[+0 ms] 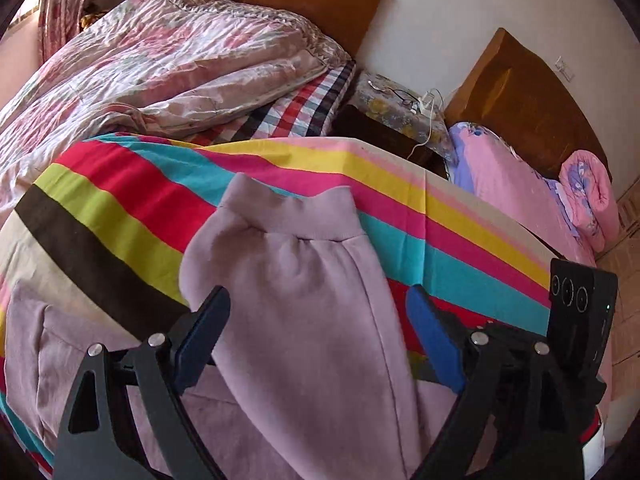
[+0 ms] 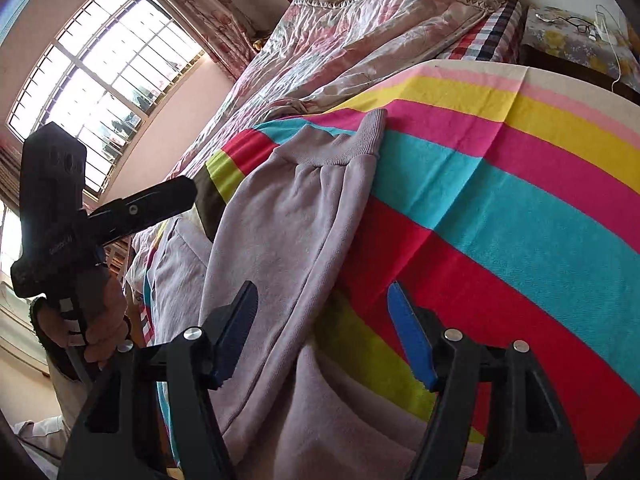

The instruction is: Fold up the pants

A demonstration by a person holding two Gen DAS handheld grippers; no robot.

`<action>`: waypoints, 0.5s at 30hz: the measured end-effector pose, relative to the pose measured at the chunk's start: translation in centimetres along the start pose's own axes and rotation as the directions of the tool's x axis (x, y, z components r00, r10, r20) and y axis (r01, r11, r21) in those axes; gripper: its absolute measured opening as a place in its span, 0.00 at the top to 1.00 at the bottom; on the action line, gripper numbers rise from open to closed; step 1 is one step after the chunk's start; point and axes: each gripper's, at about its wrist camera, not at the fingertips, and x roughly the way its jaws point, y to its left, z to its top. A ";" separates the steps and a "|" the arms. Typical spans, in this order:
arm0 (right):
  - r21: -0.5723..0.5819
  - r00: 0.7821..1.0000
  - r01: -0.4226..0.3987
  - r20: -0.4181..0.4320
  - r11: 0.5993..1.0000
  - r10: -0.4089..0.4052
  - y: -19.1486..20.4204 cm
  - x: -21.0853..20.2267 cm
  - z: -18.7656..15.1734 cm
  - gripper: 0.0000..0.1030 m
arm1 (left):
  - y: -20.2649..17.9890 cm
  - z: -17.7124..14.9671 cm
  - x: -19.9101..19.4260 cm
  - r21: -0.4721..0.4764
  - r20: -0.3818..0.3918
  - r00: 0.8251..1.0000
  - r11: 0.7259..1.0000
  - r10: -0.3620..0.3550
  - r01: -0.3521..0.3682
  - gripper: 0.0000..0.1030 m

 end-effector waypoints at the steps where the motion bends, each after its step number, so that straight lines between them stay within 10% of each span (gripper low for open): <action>1: 0.008 1.000 -0.006 -0.010 1.000 0.006 0.0 0.5 0.0 0.35 | -1.2 1.1 1.7 0.014 -0.052 0.999 1.000 0.004 -0.003 0.13; 7: 0.000 0.990 -0.144 -0.005 0.990 0.144 1.3 2.0 -0.2 0.45 | -5.5 3.5 8.4 0.159 -0.197 0.960 0.973 0.197 -0.167 0.15; 15: 0.005 0.974 -0.225 0.030 0.974 0.224 1.2 1.5 -1.3 0.53 | -6.1 3.2 11.7 0.316 -0.175 0.887 0.877 0.428 -0.361 0.23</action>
